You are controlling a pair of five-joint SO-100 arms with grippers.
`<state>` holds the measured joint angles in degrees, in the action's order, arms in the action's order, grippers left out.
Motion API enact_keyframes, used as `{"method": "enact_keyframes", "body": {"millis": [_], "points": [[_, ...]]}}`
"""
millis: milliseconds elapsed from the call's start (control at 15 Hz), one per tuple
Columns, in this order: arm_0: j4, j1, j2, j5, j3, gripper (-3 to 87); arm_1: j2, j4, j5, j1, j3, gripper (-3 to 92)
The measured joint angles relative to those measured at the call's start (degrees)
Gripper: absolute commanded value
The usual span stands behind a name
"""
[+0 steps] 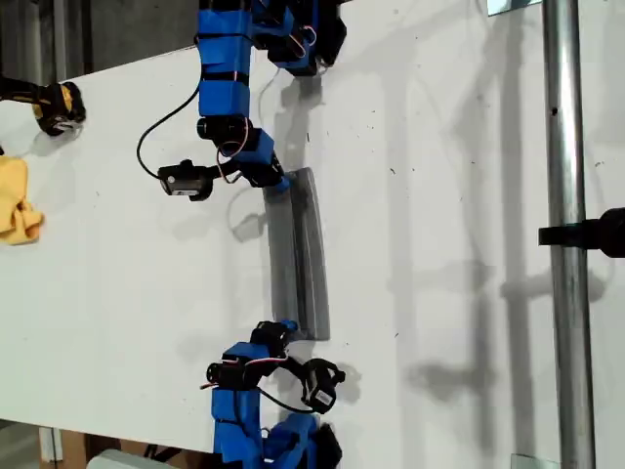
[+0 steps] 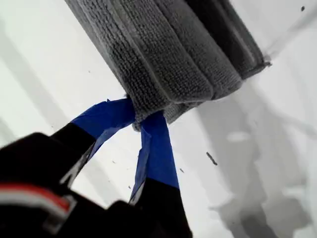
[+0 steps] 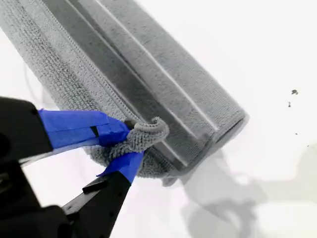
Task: Grasp corners of a towel and fold twice.
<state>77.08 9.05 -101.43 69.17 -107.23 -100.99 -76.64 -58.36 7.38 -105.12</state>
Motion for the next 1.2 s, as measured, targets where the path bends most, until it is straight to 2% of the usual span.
{"method": "enact_keyframes", "body": {"millis": [267,400,733,867,1000,1067,1200], "points": [[-6.8,-8.3,0.0,6.9,-7.3,-1.6,0.0,2.7,-6.4,-6.4,-8.0,-0.2],[-9.2,-8.4,0.0,8.5,-9.1,-1.6,-1.1,4.8,-7.0,-6.1,-12.5,-0.2],[-10.5,-7.6,0.4,9.8,-9.2,-1.3,-3.7,6.1,-7.1,-3.7,-14.3,-0.2],[-10.3,-7.1,1.1,9.8,-8.1,5.8,-6.2,5.2,-7.1,-3.6,-14.3,-0.2],[-7.2,-7.1,3.8,10.3,-5.9,21.6,-7.4,3.8,-7.1,-2.9,-14.3,-0.2],[-3.8,-7.1,6.7,11.0,-4.0,25.3,-7.4,3.6,-7.1,-2.7,-14.3,0.6],[5.7,-7.7,15.5,10.3,3.4,25.7,-7.4,3.4,-7.6,-3.3,-14.0,12.1]]}}
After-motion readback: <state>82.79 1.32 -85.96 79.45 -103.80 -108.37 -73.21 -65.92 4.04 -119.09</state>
